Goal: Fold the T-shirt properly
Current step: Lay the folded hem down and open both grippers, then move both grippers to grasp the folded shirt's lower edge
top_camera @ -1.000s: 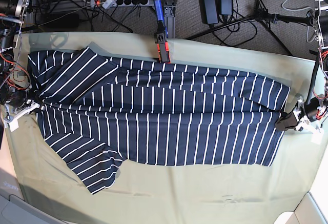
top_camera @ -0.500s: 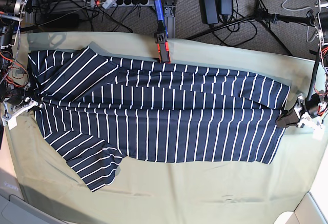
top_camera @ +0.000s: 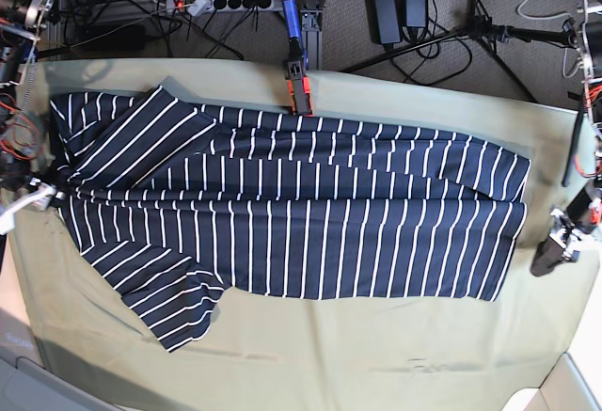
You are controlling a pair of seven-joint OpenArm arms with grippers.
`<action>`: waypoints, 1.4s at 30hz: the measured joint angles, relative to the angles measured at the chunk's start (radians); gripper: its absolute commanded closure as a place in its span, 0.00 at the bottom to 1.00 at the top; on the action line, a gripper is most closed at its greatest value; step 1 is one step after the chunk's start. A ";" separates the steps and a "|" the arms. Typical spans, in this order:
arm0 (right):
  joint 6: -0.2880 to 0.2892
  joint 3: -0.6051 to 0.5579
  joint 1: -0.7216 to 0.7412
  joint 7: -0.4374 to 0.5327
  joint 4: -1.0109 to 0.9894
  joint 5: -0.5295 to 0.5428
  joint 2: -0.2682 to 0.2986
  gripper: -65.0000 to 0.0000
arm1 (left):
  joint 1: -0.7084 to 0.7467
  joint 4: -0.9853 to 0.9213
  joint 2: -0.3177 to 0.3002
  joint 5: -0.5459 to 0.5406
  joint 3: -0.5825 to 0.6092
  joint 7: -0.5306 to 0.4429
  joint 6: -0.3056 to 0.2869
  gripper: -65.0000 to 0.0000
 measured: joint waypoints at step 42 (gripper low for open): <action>0.002 0.051 0.128 -0.018 0.013 0.039 0.001 0.45 | -0.035 0.375 0.008 0.441 -0.024 0.182 -0.003 0.66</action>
